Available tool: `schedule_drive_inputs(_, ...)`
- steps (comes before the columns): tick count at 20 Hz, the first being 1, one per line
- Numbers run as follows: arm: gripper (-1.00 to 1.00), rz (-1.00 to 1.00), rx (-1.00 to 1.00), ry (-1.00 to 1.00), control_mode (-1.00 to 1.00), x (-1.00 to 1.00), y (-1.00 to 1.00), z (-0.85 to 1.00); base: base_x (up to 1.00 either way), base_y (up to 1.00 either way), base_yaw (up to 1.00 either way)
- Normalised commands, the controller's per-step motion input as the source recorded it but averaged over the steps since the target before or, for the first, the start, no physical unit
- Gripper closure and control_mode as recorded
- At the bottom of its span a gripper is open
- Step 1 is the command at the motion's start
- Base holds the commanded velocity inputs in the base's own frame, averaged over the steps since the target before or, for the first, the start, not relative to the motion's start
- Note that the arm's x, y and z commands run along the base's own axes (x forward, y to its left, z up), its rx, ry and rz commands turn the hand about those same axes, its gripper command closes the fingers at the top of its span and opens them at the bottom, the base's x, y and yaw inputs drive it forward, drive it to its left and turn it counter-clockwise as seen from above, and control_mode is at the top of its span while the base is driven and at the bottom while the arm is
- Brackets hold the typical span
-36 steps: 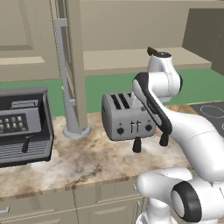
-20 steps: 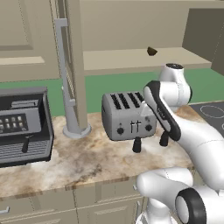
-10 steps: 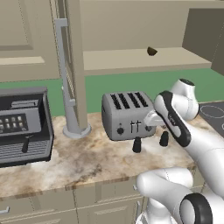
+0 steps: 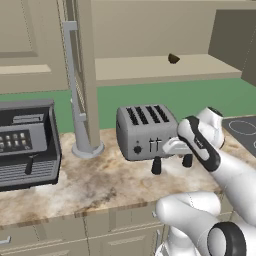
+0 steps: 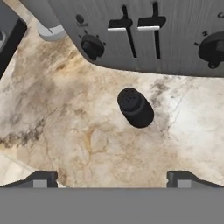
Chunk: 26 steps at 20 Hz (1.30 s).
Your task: Pick the shaker and shaker from the counter and place them in the cabinet.
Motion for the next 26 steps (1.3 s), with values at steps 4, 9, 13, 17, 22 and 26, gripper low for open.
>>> schedule_drive_inputs(4, -1.0, 0.03, 0.07, -0.06, -1.0, 0.03, 0.09, -0.33, 0.0, 0.0, 0.0)
schedule_drive_inputs(9, -1.0, 0.03, 0.03, -0.08, -1.0, 0.0, -0.02, -0.23, 0.0, 0.0, 0.0)
schedule_drive_inputs(13, -1.0, 0.01, 0.0, -0.06, -1.0, 0.0, 0.0, -0.13, 0.0, 0.0, 0.0)
schedule_drive_inputs(17, -1.0, 0.0, 0.0, -0.03, -1.0, 0.0, 0.0, -0.12, 0.0, 0.0, 0.0)
schedule_drive_inputs(22, -1.0, 0.0, 0.0, -0.04, -1.0, 0.0, 0.0, -0.1, 0.0, 0.0, 0.0)
schedule_drive_inputs(26, -1.0, 0.0, 0.0, -0.06, -1.0, 0.0, 0.0, -0.13, 0.0, 0.0, 0.0)
